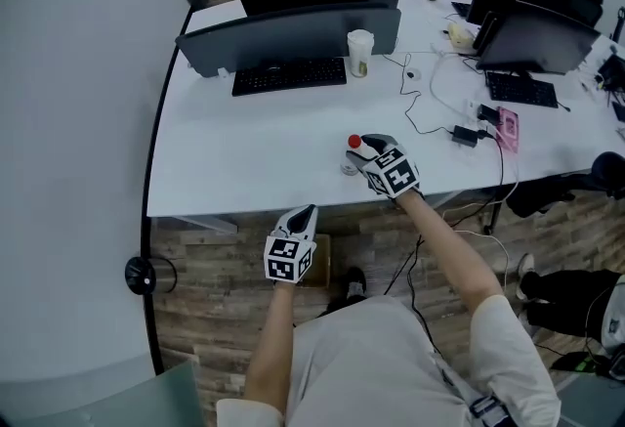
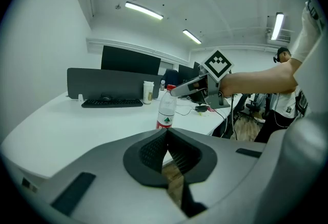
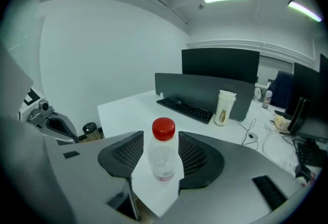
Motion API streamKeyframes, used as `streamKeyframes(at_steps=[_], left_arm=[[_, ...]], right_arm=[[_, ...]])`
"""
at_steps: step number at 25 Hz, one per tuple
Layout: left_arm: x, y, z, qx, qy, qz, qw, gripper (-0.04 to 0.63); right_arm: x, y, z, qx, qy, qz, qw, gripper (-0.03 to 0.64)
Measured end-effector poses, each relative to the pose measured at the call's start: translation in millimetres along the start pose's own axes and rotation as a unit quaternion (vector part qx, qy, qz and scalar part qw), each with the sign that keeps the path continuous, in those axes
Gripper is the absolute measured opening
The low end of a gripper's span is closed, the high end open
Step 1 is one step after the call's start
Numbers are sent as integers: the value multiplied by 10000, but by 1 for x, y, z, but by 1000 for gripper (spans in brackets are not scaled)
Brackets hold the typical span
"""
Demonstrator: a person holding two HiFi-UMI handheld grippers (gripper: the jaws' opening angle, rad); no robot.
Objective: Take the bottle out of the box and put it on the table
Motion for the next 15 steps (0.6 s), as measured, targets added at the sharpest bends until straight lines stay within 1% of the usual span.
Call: streamKeyframes(at_steps=[3, 9, 15], left_arm=[[1, -2, -13, -56, -6, -22, 10000, 15], [0, -4, -37, -217, -9, -139, 9997, 15], [-12, -8, -62, -321, -27, -51, 9995, 15]], right_arm=[[8, -19, -17, -3, -126, 291, 9995, 242], [44, -65, -51, 49, -329, 636, 9974, 242], [93, -97, -79, -50, -360, 800, 9961, 241]])
Point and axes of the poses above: the fingertips, and each gripper's own axes: z forward along the fingers, x to its left, y out of its top, the point moved 1 cm from there along -z, backward along the fingers, and after that the axes turned 4 degrees about z, right-handed, at the moved point
